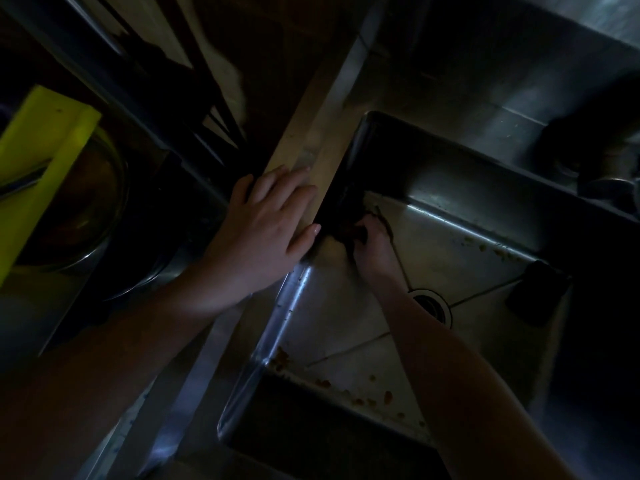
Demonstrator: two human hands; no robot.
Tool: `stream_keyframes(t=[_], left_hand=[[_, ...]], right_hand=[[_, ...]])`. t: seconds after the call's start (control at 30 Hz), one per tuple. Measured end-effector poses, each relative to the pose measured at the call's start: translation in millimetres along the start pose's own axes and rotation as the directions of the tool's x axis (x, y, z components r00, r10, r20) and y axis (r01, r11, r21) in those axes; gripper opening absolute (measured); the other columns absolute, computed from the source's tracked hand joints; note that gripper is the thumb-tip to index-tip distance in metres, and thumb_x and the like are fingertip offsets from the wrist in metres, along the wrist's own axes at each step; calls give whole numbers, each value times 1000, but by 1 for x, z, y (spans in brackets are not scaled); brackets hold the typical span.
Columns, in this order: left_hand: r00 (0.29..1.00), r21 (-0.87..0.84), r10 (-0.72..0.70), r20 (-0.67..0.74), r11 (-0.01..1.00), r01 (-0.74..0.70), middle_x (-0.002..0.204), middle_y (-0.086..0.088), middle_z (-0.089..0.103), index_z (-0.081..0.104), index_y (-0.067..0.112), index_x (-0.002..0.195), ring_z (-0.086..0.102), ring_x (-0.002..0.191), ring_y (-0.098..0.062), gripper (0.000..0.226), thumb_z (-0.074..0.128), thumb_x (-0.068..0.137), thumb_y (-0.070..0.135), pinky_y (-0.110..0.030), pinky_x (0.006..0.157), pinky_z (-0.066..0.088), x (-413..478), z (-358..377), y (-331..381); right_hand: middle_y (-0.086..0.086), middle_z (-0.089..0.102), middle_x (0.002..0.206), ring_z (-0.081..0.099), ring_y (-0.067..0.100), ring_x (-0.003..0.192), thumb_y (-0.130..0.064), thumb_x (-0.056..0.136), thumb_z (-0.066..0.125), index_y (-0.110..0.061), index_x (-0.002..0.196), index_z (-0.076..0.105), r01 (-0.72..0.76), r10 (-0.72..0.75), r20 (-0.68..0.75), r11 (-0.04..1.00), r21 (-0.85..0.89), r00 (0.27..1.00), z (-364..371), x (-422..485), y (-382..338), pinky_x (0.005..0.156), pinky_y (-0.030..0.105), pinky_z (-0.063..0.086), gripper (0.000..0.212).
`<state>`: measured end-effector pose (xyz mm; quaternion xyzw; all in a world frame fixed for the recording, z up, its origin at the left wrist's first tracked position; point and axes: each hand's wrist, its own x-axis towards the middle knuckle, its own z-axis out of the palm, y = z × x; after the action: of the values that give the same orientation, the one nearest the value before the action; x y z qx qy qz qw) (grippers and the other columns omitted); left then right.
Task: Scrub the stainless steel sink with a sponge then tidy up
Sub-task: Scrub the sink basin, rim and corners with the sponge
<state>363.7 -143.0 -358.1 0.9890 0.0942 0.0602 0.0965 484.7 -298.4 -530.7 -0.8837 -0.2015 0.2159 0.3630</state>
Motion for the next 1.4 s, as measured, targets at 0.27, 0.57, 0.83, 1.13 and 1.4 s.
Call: stream_keyframes(t=[0.27, 0.57, 0.83, 1.13, 1.4], left_hand=[[1000, -7, -7, 1, 1000, 7, 138, -6, 48, 55, 12, 122, 39, 126, -26, 44, 48, 87, 38, -47, 99, 34, 0, 2, -1], [1000, -12, -2, -22, 1000, 1, 136, -6, 50, 55, 12, 121, 39, 125, -26, 43, 49, 86, 38, -46, 98, 33, 0, 3, 0], [1000, -6, -3, -12, 1000, 3, 135, -7, 50, 55, 11, 121, 41, 125, -27, 44, 47, 87, 39, -47, 98, 34, -1, 3, 0], [1000, -2, 2, 7, 1000, -2, 135, -9, 51, 56, 9, 119, 44, 124, -30, 45, 47, 87, 38, -48, 97, 36, 0, 0, 0], [1000, 19, 3, 9, 1000, -3, 136, -8, 49, 54, 11, 121, 40, 125, -28, 44, 48, 88, 38, -47, 98, 33, -1, 2, 0]], right_hand=[[18, 52, 125, 47, 33, 118, 2, 78, 56, -2, 116, 54, 13, -15, -23, 996, -87, 1000, 5, 30, -1, 97, 32, 38, 38], [17, 58, 117, 52, 31, 110, -2, 80, 58, -4, 114, 54, -82, 82, -8, 993, -89, 997, -5, 17, 17, 87, 27, 39, 34], [15, 51, 121, 51, 31, 110, 7, 79, 56, -7, 110, 50, -231, 237, 20, 962, -148, 971, -34, -63, 58, 90, 37, 44, 35], [13, 54, 123, 49, 28, 117, 5, 82, 55, -3, 109, 58, -122, 167, 190, 967, -225, 967, -23, -119, 52, 97, 30, 38, 28], [16, 33, 149, 24, 30, 142, 3, 89, 43, -2, 135, 43, 356, -164, 506, 881, -311, 847, 25, -74, -15, 116, 36, 22, 46]])
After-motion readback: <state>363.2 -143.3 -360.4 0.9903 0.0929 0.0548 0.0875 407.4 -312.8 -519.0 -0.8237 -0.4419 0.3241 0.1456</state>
